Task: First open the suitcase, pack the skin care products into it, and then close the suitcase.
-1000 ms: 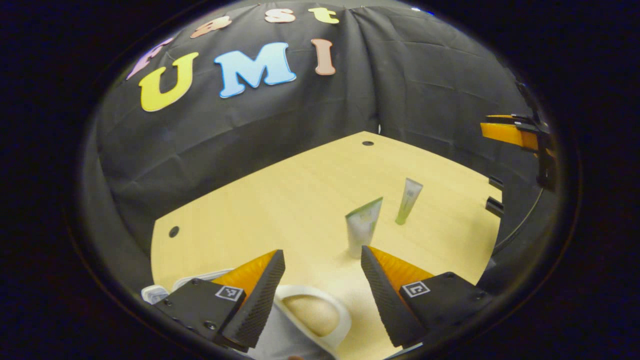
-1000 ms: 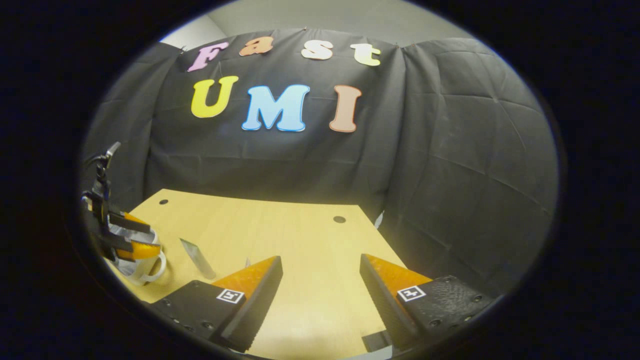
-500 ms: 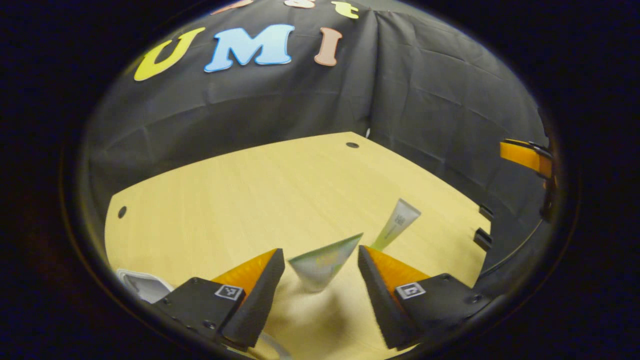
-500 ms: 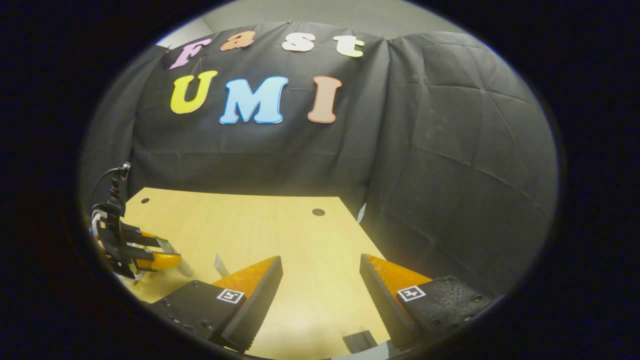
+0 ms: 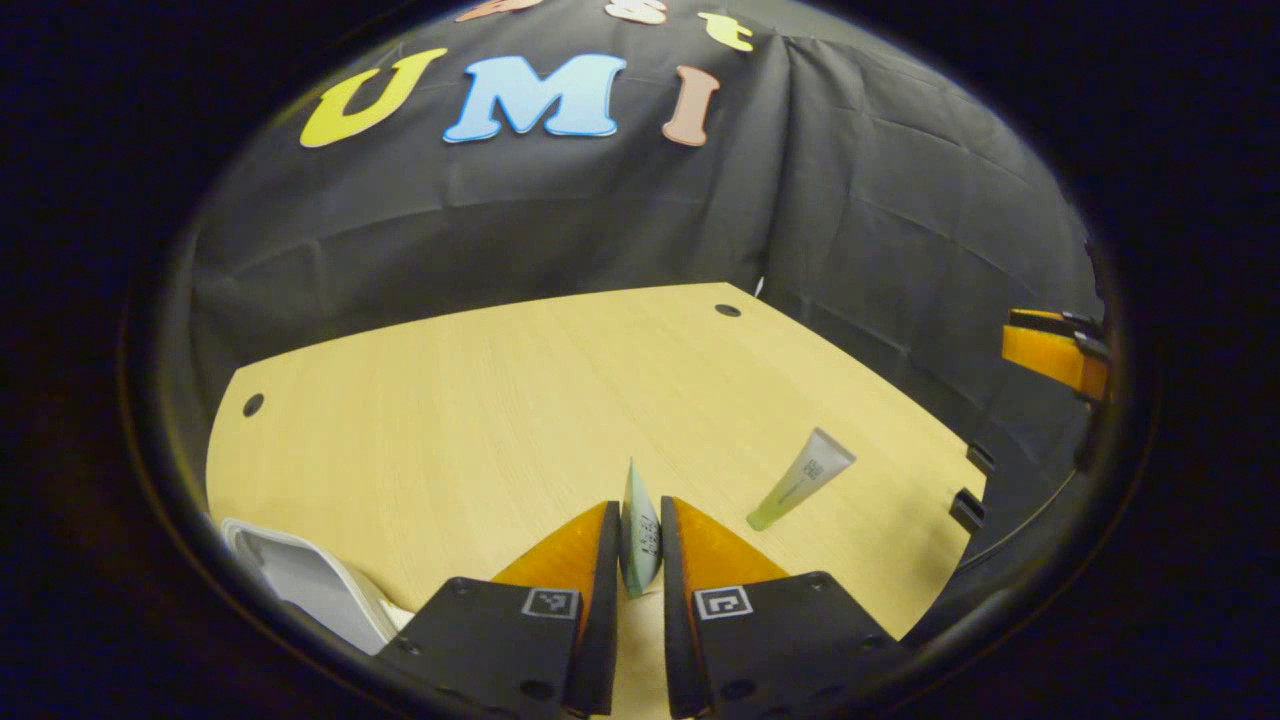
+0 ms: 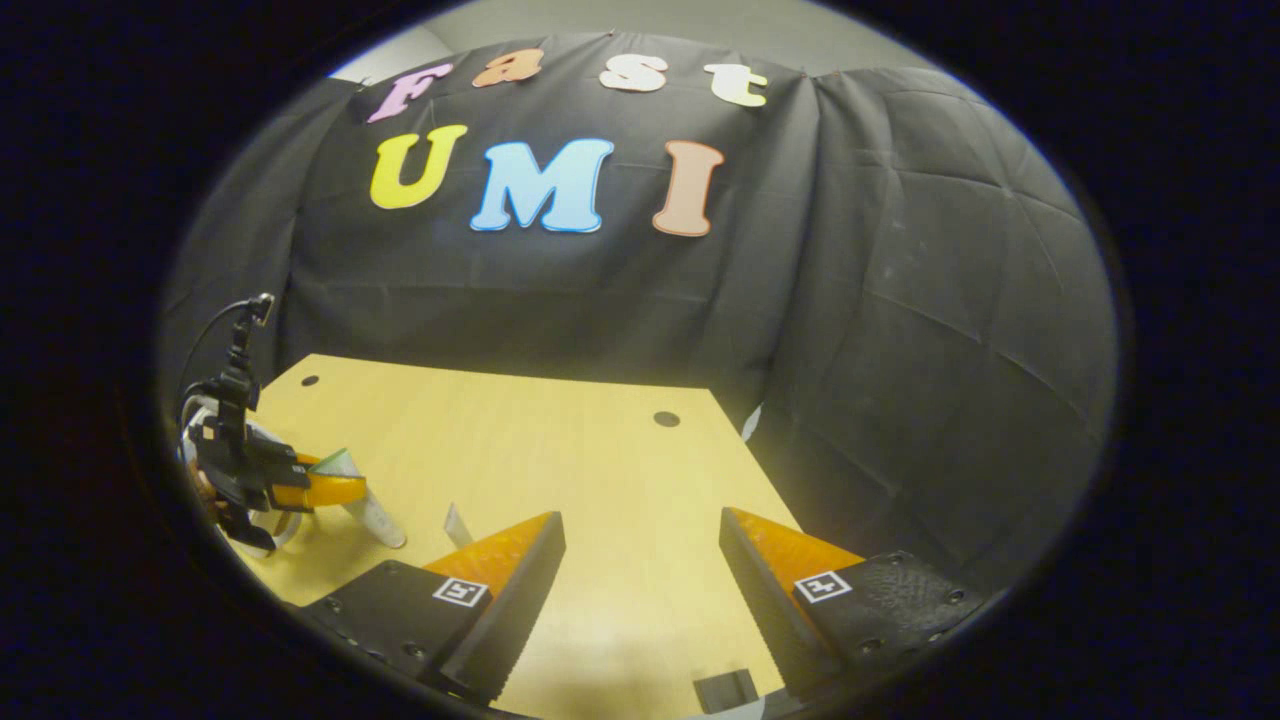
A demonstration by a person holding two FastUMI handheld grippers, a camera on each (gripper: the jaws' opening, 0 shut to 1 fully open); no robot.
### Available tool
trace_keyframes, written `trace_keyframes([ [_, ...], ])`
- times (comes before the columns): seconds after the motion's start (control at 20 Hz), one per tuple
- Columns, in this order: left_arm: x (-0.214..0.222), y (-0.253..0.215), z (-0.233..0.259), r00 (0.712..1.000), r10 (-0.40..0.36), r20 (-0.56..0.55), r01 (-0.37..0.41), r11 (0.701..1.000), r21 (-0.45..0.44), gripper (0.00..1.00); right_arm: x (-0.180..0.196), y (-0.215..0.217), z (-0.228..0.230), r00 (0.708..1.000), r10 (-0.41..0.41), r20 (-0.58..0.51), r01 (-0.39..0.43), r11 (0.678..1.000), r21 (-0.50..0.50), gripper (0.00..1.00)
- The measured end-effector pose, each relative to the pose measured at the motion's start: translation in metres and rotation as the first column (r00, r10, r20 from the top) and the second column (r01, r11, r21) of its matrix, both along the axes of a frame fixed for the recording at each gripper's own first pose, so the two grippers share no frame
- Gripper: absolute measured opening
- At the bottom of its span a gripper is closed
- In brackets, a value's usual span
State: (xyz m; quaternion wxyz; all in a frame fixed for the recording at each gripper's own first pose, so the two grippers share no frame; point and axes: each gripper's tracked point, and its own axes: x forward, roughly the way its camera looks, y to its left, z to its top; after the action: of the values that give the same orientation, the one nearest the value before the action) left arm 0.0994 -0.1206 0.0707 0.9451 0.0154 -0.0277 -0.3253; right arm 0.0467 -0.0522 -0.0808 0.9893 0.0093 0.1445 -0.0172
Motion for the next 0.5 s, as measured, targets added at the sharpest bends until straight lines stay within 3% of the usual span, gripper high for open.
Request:
trace_keyframes([
  [0.25,0.004,0.004,-0.002,0.999,0.019,-0.036,-0.021,0.999,-0.046,0.28,0.001,0.009,-0.001,0.999,0.032,0.001,-0.032,0.999,-0.005,0.94],
  [0.3,0.004,0.003,0.001,0.999,0.023,-0.042,-0.025,0.998,-0.059,0.19,0.001,0.009,-0.002,0.999,0.033,-0.002,-0.033,0.999,-0.003,0.94],
  [0.5,0.003,0.006,0.004,0.997,0.010,-0.082,-0.020,0.993,-0.119,0.19,0.004,0.017,-0.008,0.998,0.056,-0.016,-0.056,0.998,0.040,0.95],
])
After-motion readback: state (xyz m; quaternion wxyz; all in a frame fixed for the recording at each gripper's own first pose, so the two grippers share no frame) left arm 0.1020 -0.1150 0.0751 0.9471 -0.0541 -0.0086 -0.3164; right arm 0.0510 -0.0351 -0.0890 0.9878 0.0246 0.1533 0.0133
